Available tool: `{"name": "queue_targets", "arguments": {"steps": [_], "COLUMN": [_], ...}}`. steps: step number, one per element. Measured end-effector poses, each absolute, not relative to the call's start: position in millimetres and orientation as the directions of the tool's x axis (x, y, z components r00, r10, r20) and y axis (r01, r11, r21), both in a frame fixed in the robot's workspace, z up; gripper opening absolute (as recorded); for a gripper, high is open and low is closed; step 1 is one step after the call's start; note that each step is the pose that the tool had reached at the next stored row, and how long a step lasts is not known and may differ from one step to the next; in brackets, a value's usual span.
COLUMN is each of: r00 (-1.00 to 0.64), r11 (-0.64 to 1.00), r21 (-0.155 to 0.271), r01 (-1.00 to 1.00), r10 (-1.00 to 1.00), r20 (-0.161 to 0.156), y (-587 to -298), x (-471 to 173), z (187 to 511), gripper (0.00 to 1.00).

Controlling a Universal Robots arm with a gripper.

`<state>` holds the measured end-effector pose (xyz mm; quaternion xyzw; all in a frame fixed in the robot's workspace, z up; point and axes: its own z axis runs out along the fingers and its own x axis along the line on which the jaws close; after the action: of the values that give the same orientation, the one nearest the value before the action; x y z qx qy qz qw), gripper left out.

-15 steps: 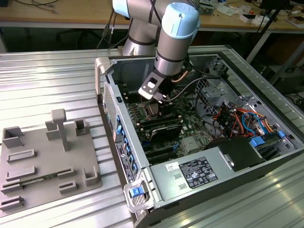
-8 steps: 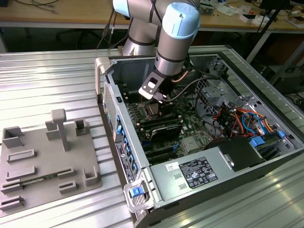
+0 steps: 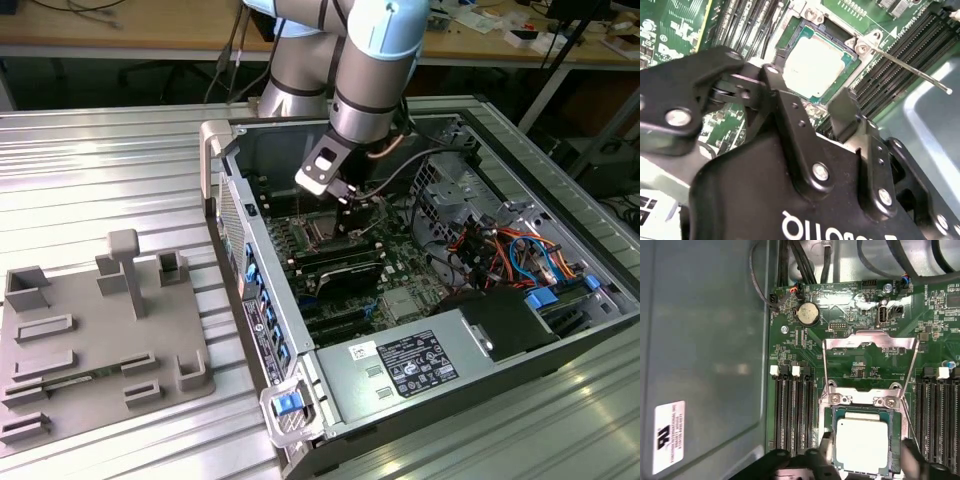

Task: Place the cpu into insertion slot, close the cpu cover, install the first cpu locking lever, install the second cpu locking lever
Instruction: 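Place the cpu into insertion slot, then close the cpu cover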

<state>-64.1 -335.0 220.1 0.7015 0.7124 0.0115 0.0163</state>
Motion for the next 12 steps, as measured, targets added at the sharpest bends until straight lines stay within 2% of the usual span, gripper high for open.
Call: {"name": "queue_targets", "arguments": {"steps": [1,2,3,12], "r00": [-0.015,-0.015,-0.015,-0.015], "r11": [0.015,0.015,0.016,0.015], "r21": [0.039,0.038,0.037,0.035], "r01": [0.999,0.999,0.999,0.999], "r10": [1.000,1.000,1.000,1.000], "r20": [-0.007,-0.007,-0.007,-0.007], "y": [-335.0,-335.0,-335.0,-335.0], "x": [-64.1,-64.1,-64.1,-64.1], "z": [222.4,225.1,226.1,228.5], "gripper": [0.52,0.22,0.15,0.15]}}
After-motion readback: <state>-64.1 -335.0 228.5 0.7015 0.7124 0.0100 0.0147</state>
